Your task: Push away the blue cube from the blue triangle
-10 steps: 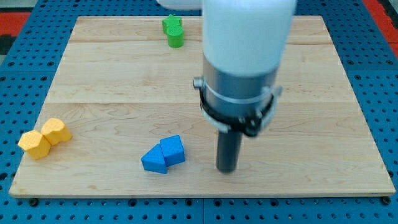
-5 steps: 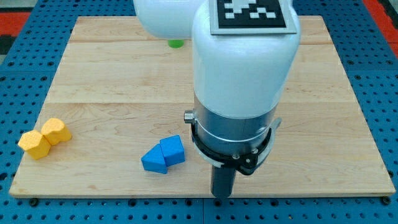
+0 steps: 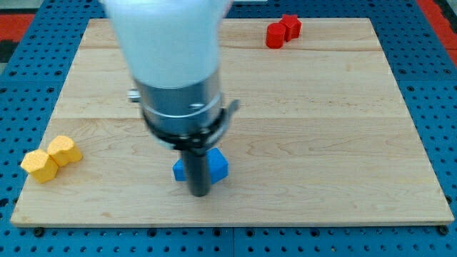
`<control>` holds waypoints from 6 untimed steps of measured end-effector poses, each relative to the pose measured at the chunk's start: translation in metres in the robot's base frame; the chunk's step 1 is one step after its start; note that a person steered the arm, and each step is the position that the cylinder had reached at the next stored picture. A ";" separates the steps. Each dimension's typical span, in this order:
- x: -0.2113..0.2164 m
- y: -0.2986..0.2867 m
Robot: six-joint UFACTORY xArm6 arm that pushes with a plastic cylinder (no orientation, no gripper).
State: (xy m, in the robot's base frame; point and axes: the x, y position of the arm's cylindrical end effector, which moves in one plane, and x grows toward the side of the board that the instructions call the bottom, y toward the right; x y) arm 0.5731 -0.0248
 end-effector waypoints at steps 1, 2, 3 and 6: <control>-0.007 0.043; -0.039 0.054; -0.062 0.023; -0.105 -0.029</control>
State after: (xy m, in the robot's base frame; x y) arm 0.4684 -0.0536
